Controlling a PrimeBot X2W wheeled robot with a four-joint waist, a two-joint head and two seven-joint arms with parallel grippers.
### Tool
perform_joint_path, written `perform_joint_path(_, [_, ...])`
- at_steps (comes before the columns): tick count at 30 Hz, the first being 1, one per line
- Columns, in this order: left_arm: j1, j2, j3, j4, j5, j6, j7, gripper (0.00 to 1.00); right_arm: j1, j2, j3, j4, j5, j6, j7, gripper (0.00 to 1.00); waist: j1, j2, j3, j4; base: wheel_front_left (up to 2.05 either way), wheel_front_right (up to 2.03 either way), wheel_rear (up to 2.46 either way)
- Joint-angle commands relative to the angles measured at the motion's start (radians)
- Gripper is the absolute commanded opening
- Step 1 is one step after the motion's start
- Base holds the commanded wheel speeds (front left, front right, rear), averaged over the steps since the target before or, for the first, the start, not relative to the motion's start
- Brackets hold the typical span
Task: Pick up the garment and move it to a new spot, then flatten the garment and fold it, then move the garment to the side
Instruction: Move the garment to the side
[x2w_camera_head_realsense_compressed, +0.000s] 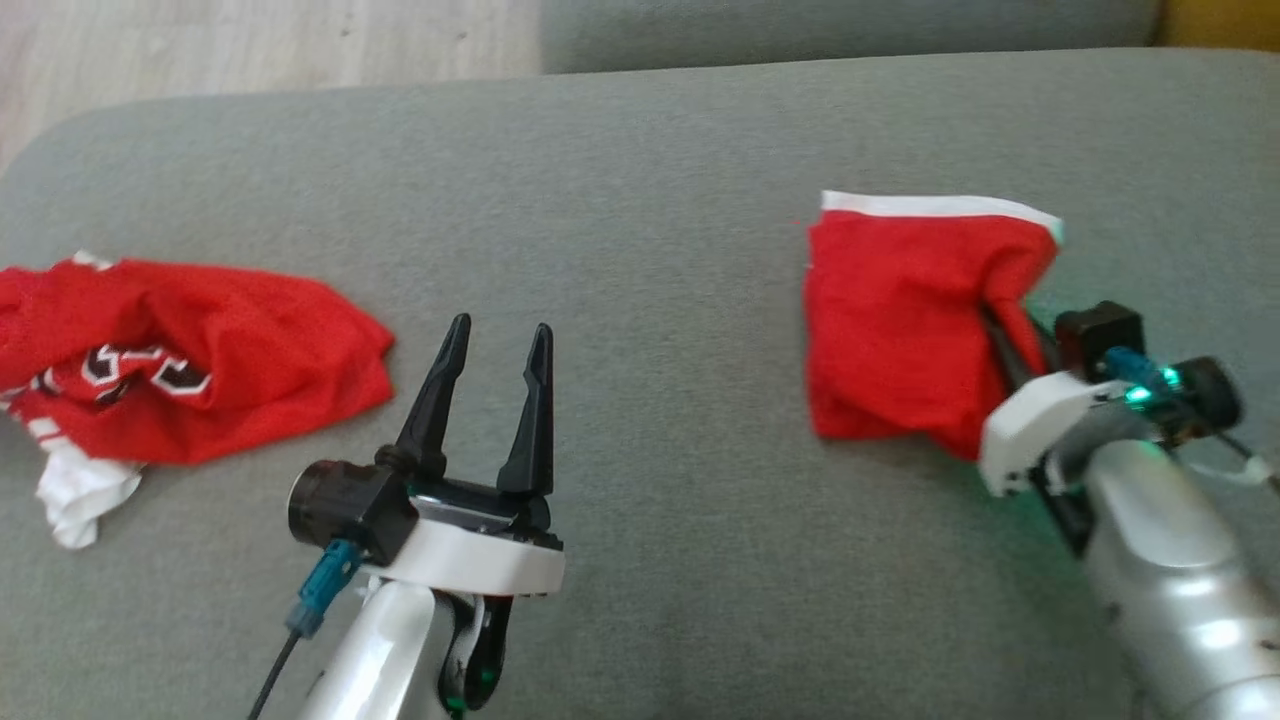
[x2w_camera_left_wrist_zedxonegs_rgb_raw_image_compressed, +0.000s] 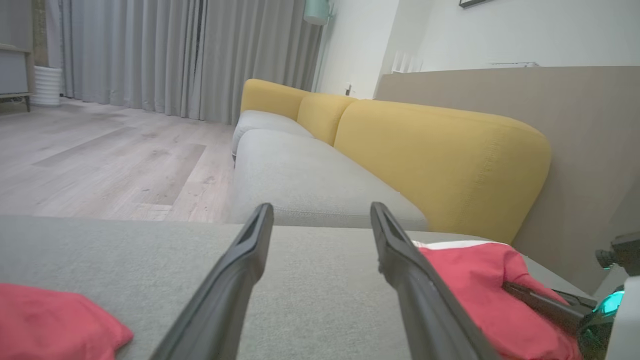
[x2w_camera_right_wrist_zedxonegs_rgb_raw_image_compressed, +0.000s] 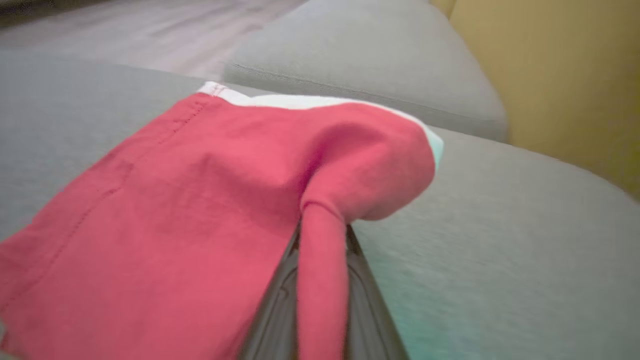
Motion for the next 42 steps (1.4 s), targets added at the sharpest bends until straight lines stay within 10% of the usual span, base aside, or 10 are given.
perform_joint_path(1, [-0.023,0.004,0.027,-0.040,-0.011,0.003,-0.006,1.00,-0.006,-0.049,0.051,-0.040,-0.011,0.007,0.020,0.00,0.0001,0.0000,-0.008,-0.024,0.00,0.00,0.00])
perform_joint_path(17, [-0.077,0.004,-0.019,-0.075,-0.045,0.014,-0.006,1.00,-0.030,-0.489,0.202,-0.119,0.128,0.007,0.186,0.00,0.0001,0.0000,0.084,0.014,0.00,0.00,0.00])
perform_joint_path(29, [-0.114,0.004,0.022,-0.066,-0.034,0.008,-0.006,1.00,-0.056,-0.614,0.125,-0.056,0.140,0.007,0.172,0.00,0.0001,0.0000,0.140,0.069,0.00,0.00,0.00])
perform_joint_path(31, [-0.115,0.004,0.031,-0.062,-0.031,0.004,-0.006,1.00,-0.064,-0.613,0.114,-0.051,0.133,0.007,0.159,1.00,0.0001,0.0000,0.141,0.071,0.00,0.00,0.00])
perform_joint_path(42, [-0.100,0.004,0.059,-0.054,-0.022,-0.001,-0.006,1.00,-0.109,-0.488,0.015,-0.093,0.105,0.007,0.046,1.00,0.0001,0.0000,0.077,0.040,0.00,0.00,0.00])
